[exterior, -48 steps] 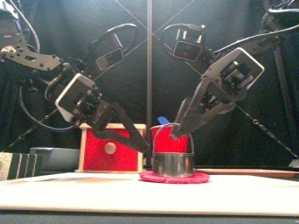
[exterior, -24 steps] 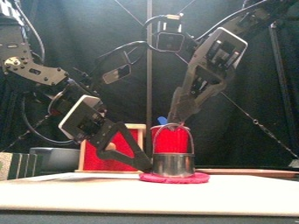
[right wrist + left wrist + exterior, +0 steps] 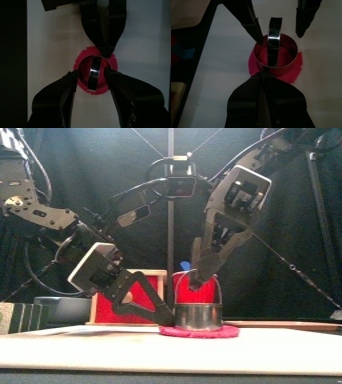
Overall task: Get the cutter from the drawer then cut the dough then place the extra dough in the bowl
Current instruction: Cut the dough
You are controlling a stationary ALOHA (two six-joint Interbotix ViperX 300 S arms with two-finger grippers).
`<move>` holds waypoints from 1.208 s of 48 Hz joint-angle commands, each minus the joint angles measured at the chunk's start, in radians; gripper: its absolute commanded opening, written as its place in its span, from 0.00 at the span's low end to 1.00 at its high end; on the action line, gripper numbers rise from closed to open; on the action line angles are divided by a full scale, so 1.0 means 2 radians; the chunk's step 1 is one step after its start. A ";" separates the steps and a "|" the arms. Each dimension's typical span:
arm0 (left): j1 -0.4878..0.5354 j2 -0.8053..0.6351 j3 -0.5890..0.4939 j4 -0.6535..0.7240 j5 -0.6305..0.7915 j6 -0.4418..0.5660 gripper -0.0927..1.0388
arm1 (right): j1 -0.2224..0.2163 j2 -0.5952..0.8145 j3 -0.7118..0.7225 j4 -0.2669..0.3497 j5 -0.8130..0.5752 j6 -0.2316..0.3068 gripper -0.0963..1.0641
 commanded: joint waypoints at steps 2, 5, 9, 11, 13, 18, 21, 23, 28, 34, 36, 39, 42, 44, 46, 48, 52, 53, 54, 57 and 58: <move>-0.005 -0.001 -0.005 -0.002 0.003 -0.001 0.54 | -0.003 -0.008 -0.012 0.001 0.000 0.000 0.78; -0.005 -0.001 -0.005 -0.004 0.004 -0.001 0.54 | -0.003 -0.008 -0.013 0.001 0.001 0.000 0.78; -0.005 -0.001 -0.004 -0.010 0.005 -0.001 0.54 | -0.003 -0.008 -0.013 0.001 0.002 0.002 0.78; -0.005 -0.001 -0.004 -0.012 0.006 0.000 0.54 | -0.003 -0.008 -0.014 0.002 0.004 0.000 0.78; -0.005 -0.001 -0.004 -0.014 0.008 -0.001 0.54 | -0.003 -0.008 -0.014 0.005 0.004 0.000 0.78; -0.005 -0.001 -0.003 -0.017 0.010 0.000 0.53 | -0.003 -0.008 -0.015 0.007 0.005 0.000 0.78; -0.005 -0.001 -0.003 -0.017 0.010 0.000 0.53 | -0.003 -0.008 -0.016 0.008 0.005 0.000 0.78; -0.005 -0.001 -0.003 -0.017 0.011 0.000 0.52 | -0.003 -0.008 -0.017 0.007 0.005 0.000 0.78; -0.005 -0.001 -0.003 -0.017 0.014 0.000 0.52 | -0.003 -0.008 -0.020 0.007 0.005 0.000 0.78; -0.005 -0.001 -0.002 -0.018 0.019 0.000 0.52 | -0.003 -0.008 -0.022 0.006 0.006 0.000 0.78; -0.004 0.000 -0.002 -0.018 0.021 0.000 0.52 | -0.003 -0.008 -0.022 0.006 0.005 0.000 0.78; -0.004 0.000 -0.002 -0.021 0.023 0.000 0.52 | -0.004 -0.006 -0.022 0.008 0.006 0.000 0.77; -0.004 0.001 -0.003 -0.023 0.023 0.000 0.52 | -0.004 -0.005 -0.022 0.007 0.007 0.000 0.76; -0.005 0.000 -0.002 -0.024 0.025 0.000 0.52 | -0.004 -0.004 -0.023 0.007 0.008 0.000 0.74; -0.004 0.000 -0.002 -0.025 0.025 0.000 0.52 | -0.004 -0.004 -0.023 0.008 0.009 0.000 0.72; -0.004 0.000 -0.001 -0.025 0.028 0.000 0.52 | -0.004 -0.003 -0.023 0.007 0.010 0.000 0.69; -0.005 0.000 -0.001 -0.025 0.029 0.000 0.52 | -0.004 -0.002 -0.023 0.008 0.012 0.000 0.65; -0.005 0.000 -0.001 -0.024 0.029 0.000 0.52 | -0.005 -0.002 -0.024 0.008 0.012 0.000 0.63; -0.005 0.000 -0.001 -0.025 0.029 0.000 0.52 | -0.005 -0.002 -0.024 0.008 0.012 0.000 0.62; -0.005 0.000 -0.001 -0.025 0.029 0.000 0.52 | -0.005 -0.002 -0.025 0.008 0.014 0.000 0.59; -0.004 0.000 -0.001 -0.025 0.029 0.000 0.52 | -0.005 -0.002 -0.025 0.007 0.015 0.000 0.58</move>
